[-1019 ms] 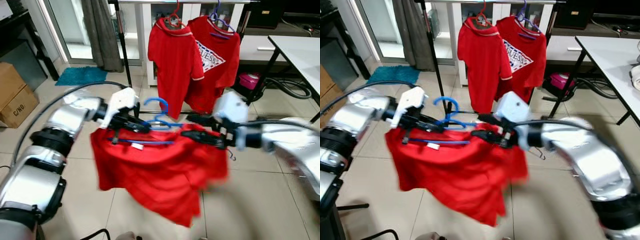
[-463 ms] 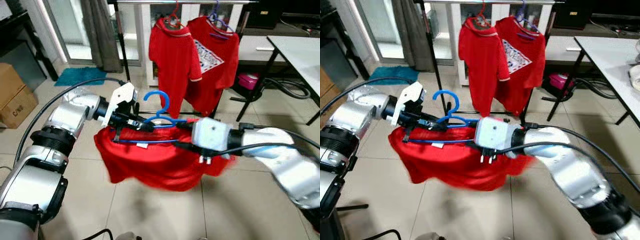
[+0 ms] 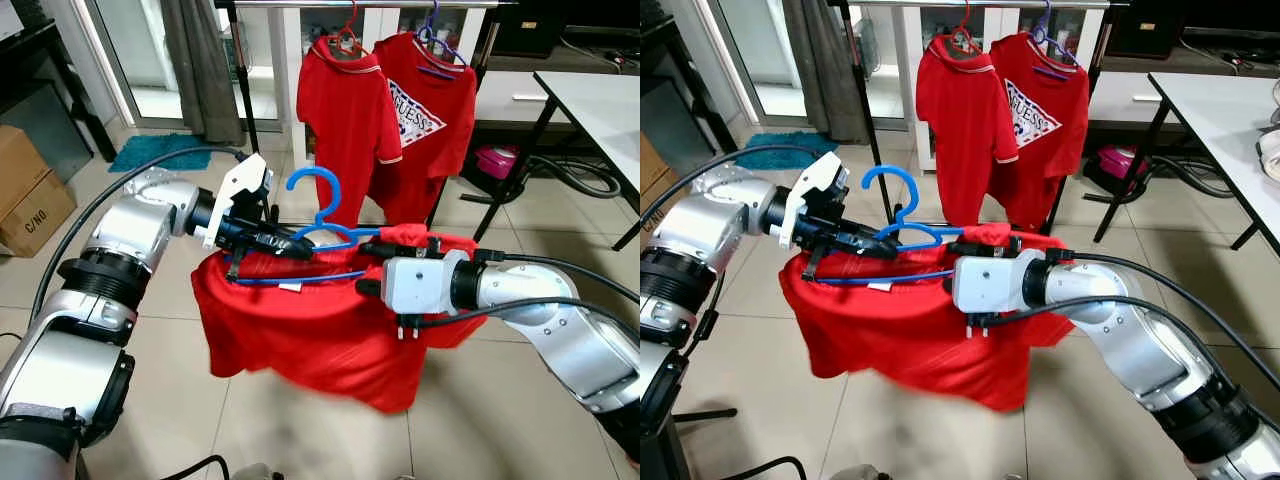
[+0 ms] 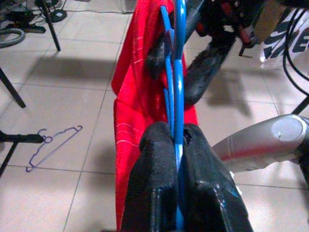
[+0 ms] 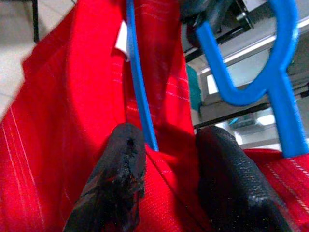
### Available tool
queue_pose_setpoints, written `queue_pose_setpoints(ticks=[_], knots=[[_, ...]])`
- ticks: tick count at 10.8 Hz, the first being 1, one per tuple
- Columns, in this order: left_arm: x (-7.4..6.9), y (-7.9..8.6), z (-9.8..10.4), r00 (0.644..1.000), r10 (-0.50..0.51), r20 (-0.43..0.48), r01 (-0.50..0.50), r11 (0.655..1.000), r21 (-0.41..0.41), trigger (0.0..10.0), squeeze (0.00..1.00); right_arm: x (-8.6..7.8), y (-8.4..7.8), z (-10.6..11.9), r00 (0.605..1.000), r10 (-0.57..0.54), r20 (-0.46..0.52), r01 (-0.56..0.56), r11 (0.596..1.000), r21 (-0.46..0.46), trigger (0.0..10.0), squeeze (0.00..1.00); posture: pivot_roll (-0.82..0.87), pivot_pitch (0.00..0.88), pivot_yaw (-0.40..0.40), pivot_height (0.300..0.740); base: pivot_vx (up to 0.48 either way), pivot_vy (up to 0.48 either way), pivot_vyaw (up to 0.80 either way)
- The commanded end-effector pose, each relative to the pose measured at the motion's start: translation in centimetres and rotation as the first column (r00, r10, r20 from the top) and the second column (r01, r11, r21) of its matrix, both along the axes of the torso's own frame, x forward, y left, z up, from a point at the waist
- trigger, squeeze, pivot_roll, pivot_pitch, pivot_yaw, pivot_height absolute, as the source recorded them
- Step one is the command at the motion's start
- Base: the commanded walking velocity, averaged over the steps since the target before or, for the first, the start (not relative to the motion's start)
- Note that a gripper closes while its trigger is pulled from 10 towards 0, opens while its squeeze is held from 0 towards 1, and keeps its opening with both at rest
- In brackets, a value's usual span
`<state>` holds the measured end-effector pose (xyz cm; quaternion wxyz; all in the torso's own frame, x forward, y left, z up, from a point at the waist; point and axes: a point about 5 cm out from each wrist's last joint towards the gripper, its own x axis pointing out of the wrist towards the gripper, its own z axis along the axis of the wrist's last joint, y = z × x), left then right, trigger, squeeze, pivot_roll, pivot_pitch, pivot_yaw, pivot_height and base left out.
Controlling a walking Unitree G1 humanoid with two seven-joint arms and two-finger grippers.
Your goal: Hang hanger
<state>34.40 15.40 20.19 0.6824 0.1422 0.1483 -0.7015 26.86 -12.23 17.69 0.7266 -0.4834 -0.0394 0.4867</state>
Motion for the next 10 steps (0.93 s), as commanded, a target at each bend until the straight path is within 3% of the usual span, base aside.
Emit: queue_pose_setpoints(ticks=[1,2,4,10], knots=[[0.0,0.1,1.3,0.999,-0.015,0.028,0.016,0.999,-0.048,0.0,0.00,0.0,-0.3,-0.3,1.000,0.012,0.022,-0.011,1.000,-0.027,5.4,0.00,-0.15,0.000,0.041,0.740,0.000,0.000,0.00],[0.0,0.2,1.3,1.000,-0.015,0.025,0.016,0.999,-0.045,0.0,0.00,0.0,-0.7,-0.5,1.000,0.008,0.015,-0.008,1.000,-0.030,4.3,0.00,-0.15,0.000,0.040,0.740,0.000,0.000,0.00],[-0.1,0.3,1.5,1.000,-0.012,0.018,0.013,0.998,-0.054,0.0,0.00,0.2,-1.2,-0.8,1.000,0.004,-0.004,-0.004,1.000,-0.023,0.0,0.00,-0.15,0.000,0.038,0.740,0.000,0.000,0.00],[-0.3,0.2,1.6,1.000,-0.019,-0.002,0.019,0.998,-0.065,0.0,0.00,0.6,-1.6,-0.3,1.000,0.016,0.005,-0.016,1.000,0.017,0.0,0.00,-0.15,0.000,0.035,0.740,0.000,0.000,0.00]])
